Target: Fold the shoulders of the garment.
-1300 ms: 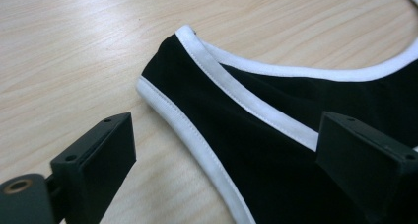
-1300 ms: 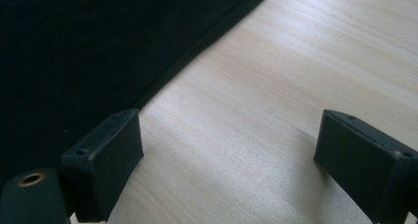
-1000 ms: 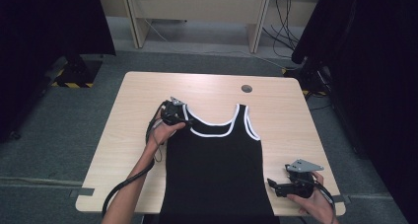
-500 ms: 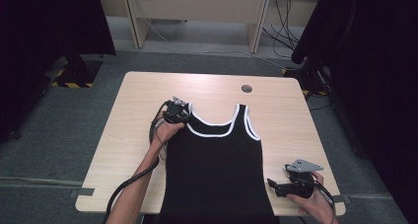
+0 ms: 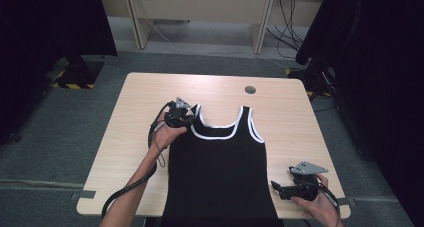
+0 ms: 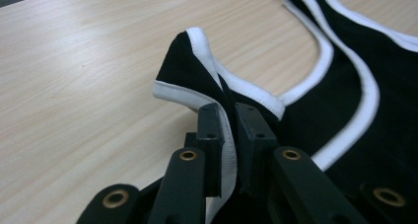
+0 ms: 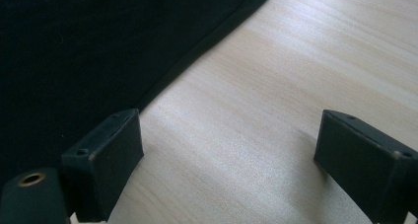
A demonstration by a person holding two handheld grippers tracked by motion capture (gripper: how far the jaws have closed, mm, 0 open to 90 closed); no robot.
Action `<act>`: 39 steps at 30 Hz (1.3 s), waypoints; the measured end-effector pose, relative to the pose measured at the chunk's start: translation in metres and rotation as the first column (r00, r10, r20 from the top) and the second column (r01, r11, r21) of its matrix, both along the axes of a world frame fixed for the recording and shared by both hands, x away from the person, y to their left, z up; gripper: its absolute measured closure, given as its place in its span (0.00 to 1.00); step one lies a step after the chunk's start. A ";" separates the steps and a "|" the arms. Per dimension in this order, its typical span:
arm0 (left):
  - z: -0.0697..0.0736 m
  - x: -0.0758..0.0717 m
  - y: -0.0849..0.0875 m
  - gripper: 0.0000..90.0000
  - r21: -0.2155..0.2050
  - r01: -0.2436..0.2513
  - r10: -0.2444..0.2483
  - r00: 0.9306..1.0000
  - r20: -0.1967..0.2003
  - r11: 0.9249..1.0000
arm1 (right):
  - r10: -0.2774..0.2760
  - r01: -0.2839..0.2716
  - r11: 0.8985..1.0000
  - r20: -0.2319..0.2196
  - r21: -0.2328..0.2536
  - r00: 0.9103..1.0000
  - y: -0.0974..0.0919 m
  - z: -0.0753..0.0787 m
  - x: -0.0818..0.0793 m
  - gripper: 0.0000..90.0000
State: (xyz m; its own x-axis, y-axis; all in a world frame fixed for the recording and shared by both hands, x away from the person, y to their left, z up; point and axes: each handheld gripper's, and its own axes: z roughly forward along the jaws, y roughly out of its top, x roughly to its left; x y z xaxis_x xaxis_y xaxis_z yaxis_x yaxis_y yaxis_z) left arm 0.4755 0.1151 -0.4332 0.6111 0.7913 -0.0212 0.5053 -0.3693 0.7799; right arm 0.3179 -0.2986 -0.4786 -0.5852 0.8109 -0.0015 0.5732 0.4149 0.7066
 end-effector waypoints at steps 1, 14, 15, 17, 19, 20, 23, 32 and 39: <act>0.001 -0.007 -0.001 0.90 0.007 0.007 -0.007 1.000 0.008 1.000 | 0.000 0.000 1.000 0.000 0.000 1.000 0.000 0.000 0.000 0.13; -0.001 -0.072 0.002 0.52 -0.040 0.048 -0.047 0.999 0.014 0.998 | -0.002 0.002 1.000 0.001 0.000 1.000 0.000 0.000 0.000 0.13; 0.001 -0.071 0.001 0.49 -0.037 0.047 -0.047 0.999 0.016 0.998 | -0.003 0.003 1.000 0.001 0.000 1.000 0.001 0.000 0.000 0.13; 0.003 -0.066 -0.003 0.44 -0.038 0.047 -0.046 0.999 0.024 0.998 | -0.004 0.004 1.000 0.001 0.000 1.000 0.001 0.000 0.000 0.13; 0.002 -0.062 -0.010 0.40 -0.036 0.062 -0.061 0.998 0.024 0.997 | -0.004 0.004 1.000 0.001 0.000 1.000 0.001 0.000 0.000 0.13; 0.001 -0.061 -0.014 0.38 -0.038 0.076 -0.076 0.997 0.017 0.996 | -0.005 0.005 1.000 0.001 0.000 1.000 0.001 0.000 0.000 0.13; -0.005 -0.063 -0.025 0.34 -0.040 0.105 -0.105 0.994 -0.002 0.994 | -0.004 0.004 1.000 0.001 0.000 1.000 0.001 0.000 0.000 0.13; -0.019 -0.078 -0.035 0.66 0.010 0.179 -0.179 0.984 0.015 0.984 | -0.002 0.002 1.000 0.002 -0.001 1.000 0.001 0.000 0.000 0.13; -0.006 -0.102 -0.024 0.88 0.025 0.191 -0.192 0.977 0.096 0.981 | -0.002 0.002 1.000 0.002 -0.001 1.000 0.001 0.000 0.000 0.13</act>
